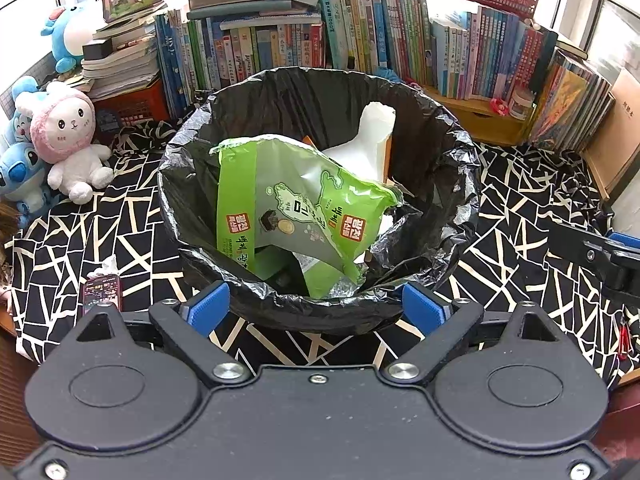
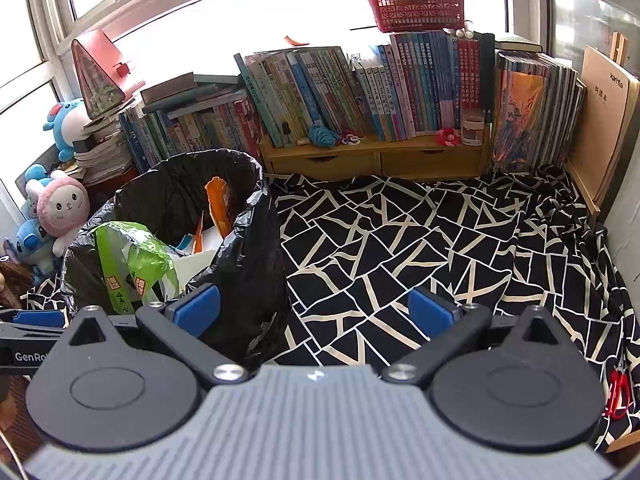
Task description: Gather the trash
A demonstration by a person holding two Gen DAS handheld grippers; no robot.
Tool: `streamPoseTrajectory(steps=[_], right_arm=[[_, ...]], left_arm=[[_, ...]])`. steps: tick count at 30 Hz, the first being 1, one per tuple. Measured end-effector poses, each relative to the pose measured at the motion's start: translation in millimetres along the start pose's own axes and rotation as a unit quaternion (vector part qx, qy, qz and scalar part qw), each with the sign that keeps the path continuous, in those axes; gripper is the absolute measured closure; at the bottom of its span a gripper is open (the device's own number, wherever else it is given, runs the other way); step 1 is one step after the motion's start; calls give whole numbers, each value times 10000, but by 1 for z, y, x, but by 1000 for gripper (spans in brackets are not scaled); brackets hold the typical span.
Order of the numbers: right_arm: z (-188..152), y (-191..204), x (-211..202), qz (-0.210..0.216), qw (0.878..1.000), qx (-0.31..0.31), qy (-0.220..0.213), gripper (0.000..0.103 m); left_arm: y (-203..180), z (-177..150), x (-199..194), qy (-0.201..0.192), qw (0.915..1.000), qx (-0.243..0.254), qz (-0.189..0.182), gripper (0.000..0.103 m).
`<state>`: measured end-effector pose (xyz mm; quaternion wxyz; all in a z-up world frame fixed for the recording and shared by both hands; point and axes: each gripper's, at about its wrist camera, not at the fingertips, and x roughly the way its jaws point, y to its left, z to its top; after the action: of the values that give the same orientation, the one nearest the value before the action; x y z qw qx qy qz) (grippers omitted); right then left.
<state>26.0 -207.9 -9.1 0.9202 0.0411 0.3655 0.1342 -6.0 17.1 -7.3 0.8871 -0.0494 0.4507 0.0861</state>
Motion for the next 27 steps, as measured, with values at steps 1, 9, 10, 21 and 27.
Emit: streamPoseTrajectory(steps=[1,9,10,21,27], right_arm=[[0,0,0,15,10000,-9,3,0],[-2,1,1,28,10000,-49,19,0],[-2,1,1,43,10000,-75,34,0],[-2,2,5,87,9997,-77,194,0],[-2,0,8,85,9996,44,280,0]], left_arm=[[0,0,0,2,10000,1,-4,10],[-2,-1,1,-26,10000,-15,81,5],[-1,-1,2,-25,10000,-35,69,5],[1,-1,7,91,9999,-97,25,5],[2,0,10,135,9998,-159,-33,5]])
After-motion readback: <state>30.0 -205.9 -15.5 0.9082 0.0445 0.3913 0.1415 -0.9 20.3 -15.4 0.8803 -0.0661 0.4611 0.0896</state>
